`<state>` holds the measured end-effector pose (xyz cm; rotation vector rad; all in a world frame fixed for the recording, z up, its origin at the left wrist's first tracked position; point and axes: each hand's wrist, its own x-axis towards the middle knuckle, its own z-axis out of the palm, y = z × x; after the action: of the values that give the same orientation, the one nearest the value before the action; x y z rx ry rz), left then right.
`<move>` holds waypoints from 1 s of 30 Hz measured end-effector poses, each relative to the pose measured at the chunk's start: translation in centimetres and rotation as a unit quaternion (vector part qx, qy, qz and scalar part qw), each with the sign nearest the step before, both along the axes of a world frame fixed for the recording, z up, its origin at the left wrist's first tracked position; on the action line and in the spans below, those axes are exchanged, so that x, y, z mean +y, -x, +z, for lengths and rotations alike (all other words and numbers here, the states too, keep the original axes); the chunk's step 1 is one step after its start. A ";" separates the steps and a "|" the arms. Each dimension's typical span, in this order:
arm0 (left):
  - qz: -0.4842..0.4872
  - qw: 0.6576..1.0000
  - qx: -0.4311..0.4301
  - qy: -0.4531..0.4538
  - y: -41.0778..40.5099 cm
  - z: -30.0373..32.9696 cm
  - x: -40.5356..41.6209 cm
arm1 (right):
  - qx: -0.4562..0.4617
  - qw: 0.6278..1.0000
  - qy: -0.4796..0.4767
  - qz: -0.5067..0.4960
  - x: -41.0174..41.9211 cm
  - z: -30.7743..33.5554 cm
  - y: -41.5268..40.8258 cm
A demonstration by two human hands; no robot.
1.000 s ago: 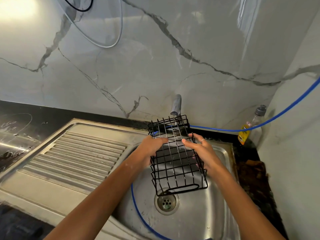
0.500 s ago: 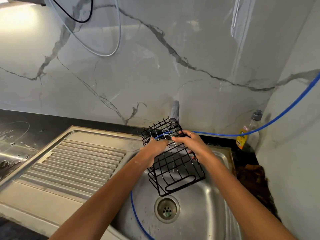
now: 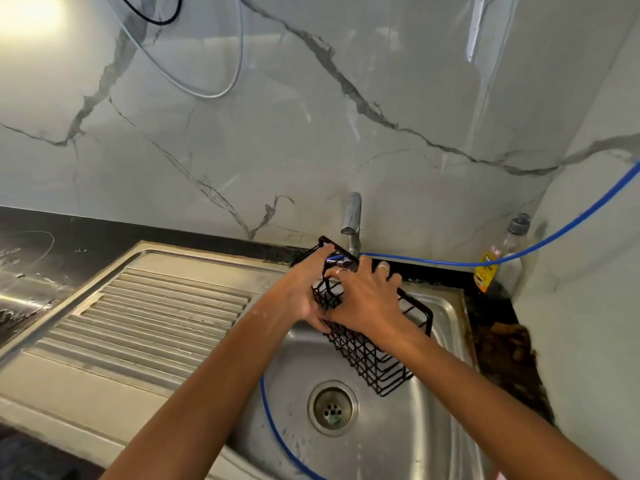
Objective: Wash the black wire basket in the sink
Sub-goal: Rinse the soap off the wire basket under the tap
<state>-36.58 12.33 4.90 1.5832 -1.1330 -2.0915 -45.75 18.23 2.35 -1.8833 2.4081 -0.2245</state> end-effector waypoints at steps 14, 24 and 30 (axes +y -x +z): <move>0.132 0.987 0.094 -0.015 -1.7 -5.9 1.2 | 0.052 0.966 -0.038 0.250 5.1 -1.2 -3.1; 0.148 0.984 0.095 0.036 -4.1 -9.3 0.3 | -0.361 0.932 0.005 0.041 -3.6 0.3 2.3; 0.175 0.973 0.151 0.018 -3.5 -11.2 -0.1 | -0.376 0.927 -0.008 -0.008 -10.2 -2.6 3.3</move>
<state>-33.05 12.21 -6.30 1.2795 -0.7256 -1.9731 -49.04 8.03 -0.27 -1.3967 1.8746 -0.7632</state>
